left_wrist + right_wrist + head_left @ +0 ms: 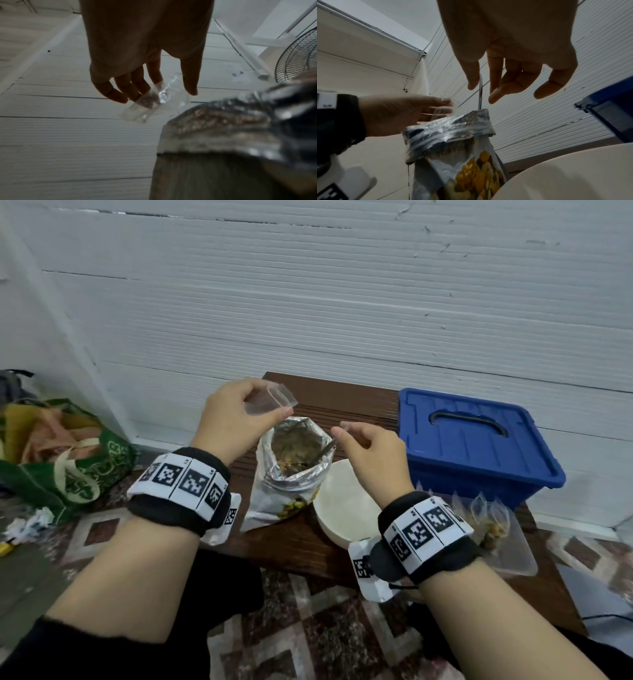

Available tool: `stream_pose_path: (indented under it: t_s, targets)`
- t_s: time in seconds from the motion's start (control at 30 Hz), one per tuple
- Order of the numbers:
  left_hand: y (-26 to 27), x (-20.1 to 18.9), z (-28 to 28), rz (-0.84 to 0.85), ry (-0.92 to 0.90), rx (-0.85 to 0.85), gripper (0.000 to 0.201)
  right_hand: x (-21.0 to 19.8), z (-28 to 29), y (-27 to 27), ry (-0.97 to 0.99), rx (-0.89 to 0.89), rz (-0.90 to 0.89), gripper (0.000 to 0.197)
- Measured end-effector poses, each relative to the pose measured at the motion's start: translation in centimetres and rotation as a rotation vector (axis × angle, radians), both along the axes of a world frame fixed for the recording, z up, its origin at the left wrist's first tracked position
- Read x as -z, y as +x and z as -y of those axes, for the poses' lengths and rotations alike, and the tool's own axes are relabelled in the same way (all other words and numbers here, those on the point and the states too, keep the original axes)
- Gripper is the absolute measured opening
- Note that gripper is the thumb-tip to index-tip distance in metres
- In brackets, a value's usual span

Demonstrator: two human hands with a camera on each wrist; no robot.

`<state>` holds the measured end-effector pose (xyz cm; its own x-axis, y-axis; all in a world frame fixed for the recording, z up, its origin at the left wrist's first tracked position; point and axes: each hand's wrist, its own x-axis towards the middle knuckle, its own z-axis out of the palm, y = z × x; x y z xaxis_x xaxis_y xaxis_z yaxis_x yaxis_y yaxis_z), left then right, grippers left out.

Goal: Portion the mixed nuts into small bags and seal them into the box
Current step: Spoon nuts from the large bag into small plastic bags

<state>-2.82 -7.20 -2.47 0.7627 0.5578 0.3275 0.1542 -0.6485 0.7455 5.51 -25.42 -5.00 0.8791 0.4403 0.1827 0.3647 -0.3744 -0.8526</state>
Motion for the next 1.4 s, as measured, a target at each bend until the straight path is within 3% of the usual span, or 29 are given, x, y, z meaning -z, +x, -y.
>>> stream_pose_path:
  t_s: [0.13, 0.33, 0.53, 0.63, 0.77, 1.07, 1.33, 1.4]
  targets:
    - [0.1, 1.2, -0.5, -0.069, 0.005, 0.051, 0.028, 0.4, -0.8, 0.0, -0.024, -0.018, 0.122, 0.021]
    - [0.6, 2.2, -0.9, -0.159, 0.039, 0.043, 0.031, 0.2, -1.1, -0.5, 0.128, -0.045, 0.377, 0.021]
    - [0.8, 2.1, -0.7, -0.17, 0.103, 0.106, 0.039, 1.8, -1.2, -1.2, -0.194, -0.111, 0.688, 0.02]
    - [0.6, 2.3, -0.7, -0.151, 0.103, 0.108, 0.038, 2.2, -1.4, -1.0, -0.205, -0.098, 0.599, 0.019]
    - [0.5, 2.4, -0.7, -0.144, 0.101, 0.099, 0.039, 1.9, -1.6, -0.2, -0.084, -0.055, 0.349, 0.02]
    - [0.4, 2.0, -0.3, -0.17, 0.14, 0.111, 0.042, 0.9, -1.5, 0.3, 0.083, 0.113, 0.022, 0.026]
    - [-0.5, 0.7, -1.5, -0.108, 0.2, 0.089, 0.06, 0.2, -1.1, 1.2, 0.18, 0.286, -0.087, 0.029]
    - [-0.9, 0.4, -1.8, -0.11, 0.205, 0.089, 0.052, -0.3, -0.8, 1.6, 0.197, 0.312, -0.091, 0.03]
